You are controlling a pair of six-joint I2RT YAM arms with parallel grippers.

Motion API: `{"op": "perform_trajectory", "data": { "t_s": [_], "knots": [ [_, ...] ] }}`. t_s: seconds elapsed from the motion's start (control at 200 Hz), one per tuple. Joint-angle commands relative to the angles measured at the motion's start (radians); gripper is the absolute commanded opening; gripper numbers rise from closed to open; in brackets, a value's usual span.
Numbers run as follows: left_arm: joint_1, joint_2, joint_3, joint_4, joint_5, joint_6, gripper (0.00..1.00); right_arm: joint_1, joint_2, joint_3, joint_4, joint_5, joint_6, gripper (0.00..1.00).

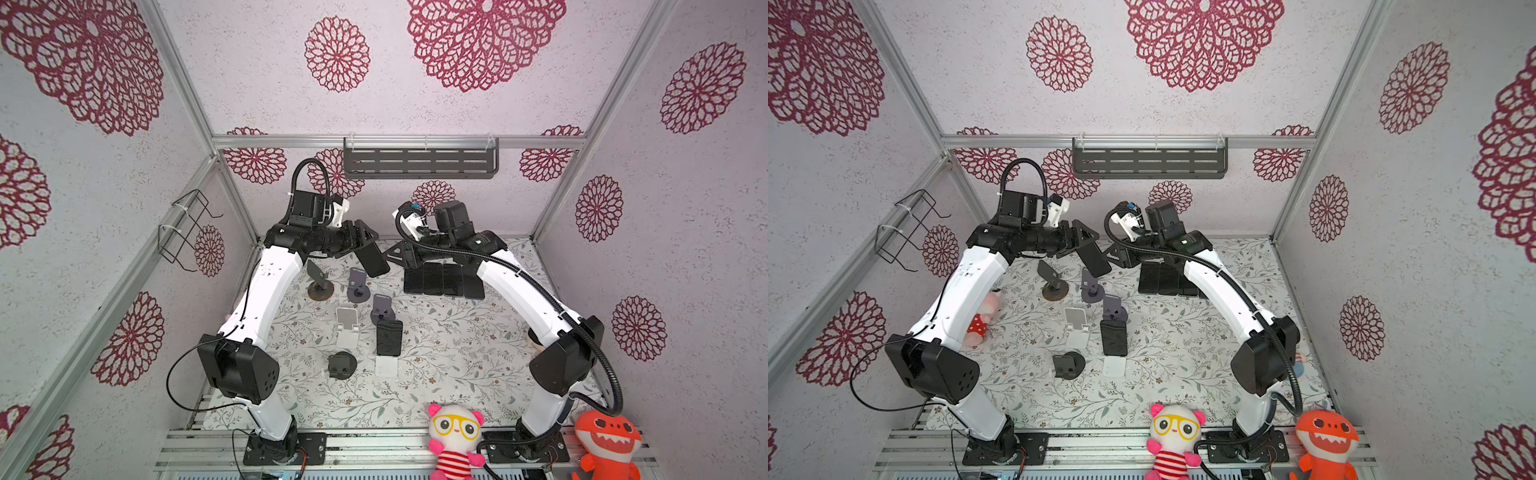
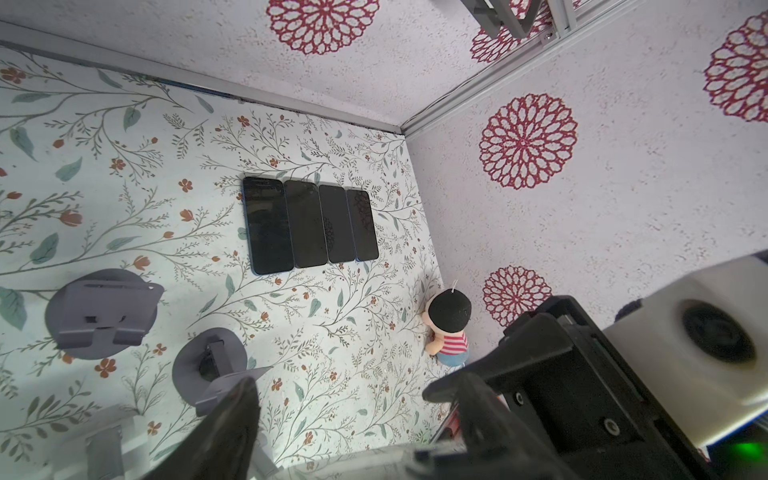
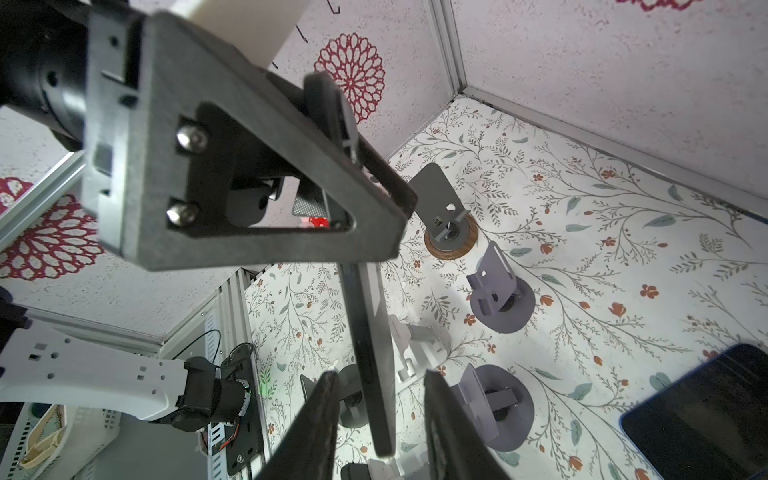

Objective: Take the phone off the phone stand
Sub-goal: 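Grasp the black phone with the right gripper and open the left gripper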

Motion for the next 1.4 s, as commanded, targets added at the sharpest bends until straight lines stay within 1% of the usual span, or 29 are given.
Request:
{"op": "perform_trajectory", "data": {
  "t_s": [0.0, 0.085, 0.35, 0.39, 0.5, 0.58, 0.62, 0.686, 0.721, 0.911, 0.981, 1.071, 1.261, 1.391],
  "knots": [
    [0.005, -0.006, -0.004, 0.066, 0.041, -0.018, 0.53, 0.018, 0.018, 0.045, 0.035, 0.010, -0.017, 0.34],
    [0.004, -0.006, -0.012, 0.067, 0.038, -0.017, 0.53, 0.027, 0.032, 0.059, 0.040, 0.019, -0.014, 0.30],
    [0.004, -0.014, -0.045, 0.100, 0.034, -0.032, 0.53, 0.047, 0.062, 0.067, 0.065, 0.058, 0.006, 0.24],
    [0.004, -0.014, -0.051, 0.110, 0.036, -0.037, 0.53, 0.047, 0.064, 0.061, 0.077, 0.058, 0.014, 0.21],
    [0.005, -0.016, -0.064, 0.126, 0.036, -0.043, 0.53, 0.047, 0.062, 0.047, 0.101, 0.067, 0.024, 0.08],
    [0.005, -0.020, -0.076, 0.141, 0.039, -0.048, 0.55, 0.047, 0.052, 0.026, 0.128, 0.068, 0.031, 0.00],
    [0.005, -0.020, -0.083, 0.148, 0.042, -0.052, 0.60, 0.047, 0.051, 0.019, 0.139, 0.066, 0.034, 0.00],
    [0.005, -0.024, -0.098, 0.172, 0.053, -0.064, 0.63, 0.047, 0.049, 0.012, 0.152, 0.064, 0.038, 0.00],
    [0.004, -0.027, -0.112, 0.190, 0.059, -0.075, 0.66, 0.047, 0.050, 0.011, 0.153, 0.067, 0.040, 0.00],
    [0.006, -0.048, -0.151, 0.228, 0.047, -0.071, 0.91, 0.044, 0.037, -0.010, 0.178, 0.064, 0.042, 0.00],
    [0.011, -0.067, -0.190, 0.274, 0.054, -0.064, 0.96, 0.037, 0.022, -0.032, 0.201, 0.053, 0.047, 0.00],
    [0.019, -0.097, -0.226, 0.304, 0.032, -0.059, 1.00, 0.015, 0.009, -0.050, 0.208, 0.038, 0.063, 0.00],
    [0.036, -0.142, -0.267, 0.321, 0.013, -0.046, 0.98, -0.044, -0.042, -0.128, 0.235, 0.019, 0.080, 0.00],
    [0.038, -0.150, -0.271, 0.297, -0.009, -0.027, 0.98, -0.107, -0.087, -0.193, 0.232, 0.025, 0.072, 0.00]
  ]
}}
